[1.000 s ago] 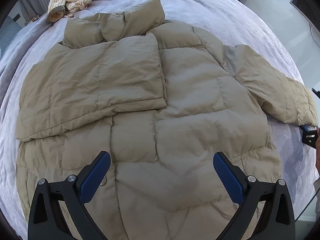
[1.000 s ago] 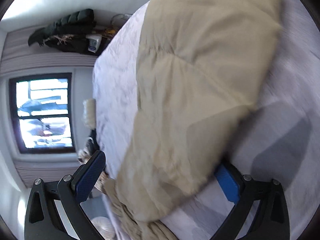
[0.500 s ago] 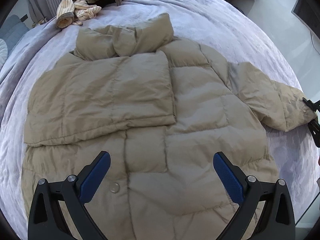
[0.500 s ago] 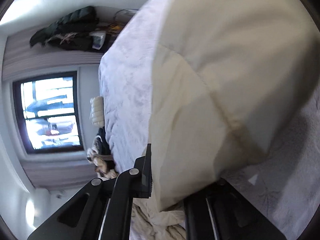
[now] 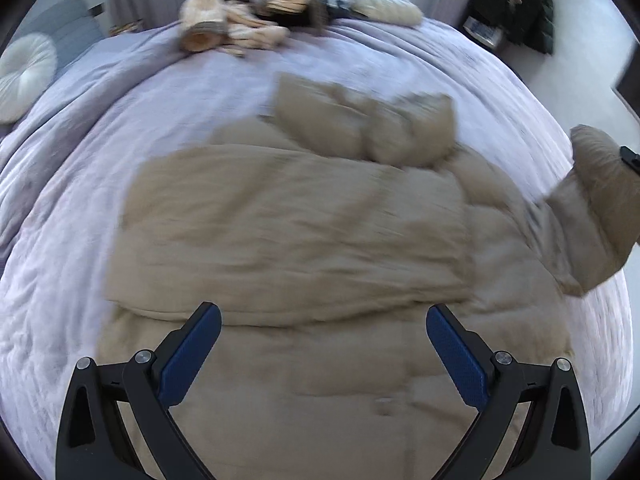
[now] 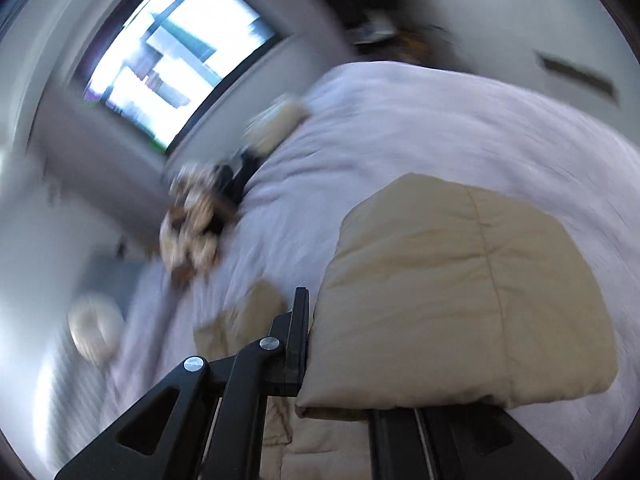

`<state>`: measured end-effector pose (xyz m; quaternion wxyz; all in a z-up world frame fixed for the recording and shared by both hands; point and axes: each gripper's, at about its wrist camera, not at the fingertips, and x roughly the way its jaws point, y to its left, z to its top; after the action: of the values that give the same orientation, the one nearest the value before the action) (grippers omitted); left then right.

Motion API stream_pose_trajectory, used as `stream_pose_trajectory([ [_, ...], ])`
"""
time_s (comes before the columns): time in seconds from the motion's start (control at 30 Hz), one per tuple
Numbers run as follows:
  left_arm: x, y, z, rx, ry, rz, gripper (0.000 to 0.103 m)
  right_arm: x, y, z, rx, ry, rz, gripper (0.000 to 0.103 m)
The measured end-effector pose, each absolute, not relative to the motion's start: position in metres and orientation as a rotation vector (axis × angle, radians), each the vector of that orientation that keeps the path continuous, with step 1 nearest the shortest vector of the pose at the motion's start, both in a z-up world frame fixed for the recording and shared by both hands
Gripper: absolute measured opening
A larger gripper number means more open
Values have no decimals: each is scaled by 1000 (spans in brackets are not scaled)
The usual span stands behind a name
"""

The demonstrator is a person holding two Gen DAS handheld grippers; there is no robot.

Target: Fold large clothes

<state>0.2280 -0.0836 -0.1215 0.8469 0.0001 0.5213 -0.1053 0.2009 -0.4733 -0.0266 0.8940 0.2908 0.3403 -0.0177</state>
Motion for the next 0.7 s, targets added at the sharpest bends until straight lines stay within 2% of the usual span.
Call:
stream_pose_trajectory([
  [0.13, 239, -34, -122, -38, 1089, -145, 103, 244, -359, -35, 313, 800, 66, 8],
  [0.3, 248, 12, -131, -63, 1087, -64, 103, 270, -264, -97, 184, 950, 153, 8],
  [0.47, 257, 23, -144, -60, 1094, -65, 103, 268, -235, -152, 142, 1075, 109, 8],
  [0.6, 265, 11, -150, -82, 1101, -104, 103, 265, -244, -160, 185, 1122, 82, 13],
  [0.63, 265, 7, -149, -85, 1101, -111, 103, 263, -250, -158, 214, 1127, 82, 24],
  [0.67, 265, 2, -148, -87, 1100, -117, 103, 261, -255, -155, 249, 1129, 84, 47],
  [0.7, 267, -2, -148, -88, 1098, -131, 103, 255, -262, -147, 317, 1117, 95, 63],
])
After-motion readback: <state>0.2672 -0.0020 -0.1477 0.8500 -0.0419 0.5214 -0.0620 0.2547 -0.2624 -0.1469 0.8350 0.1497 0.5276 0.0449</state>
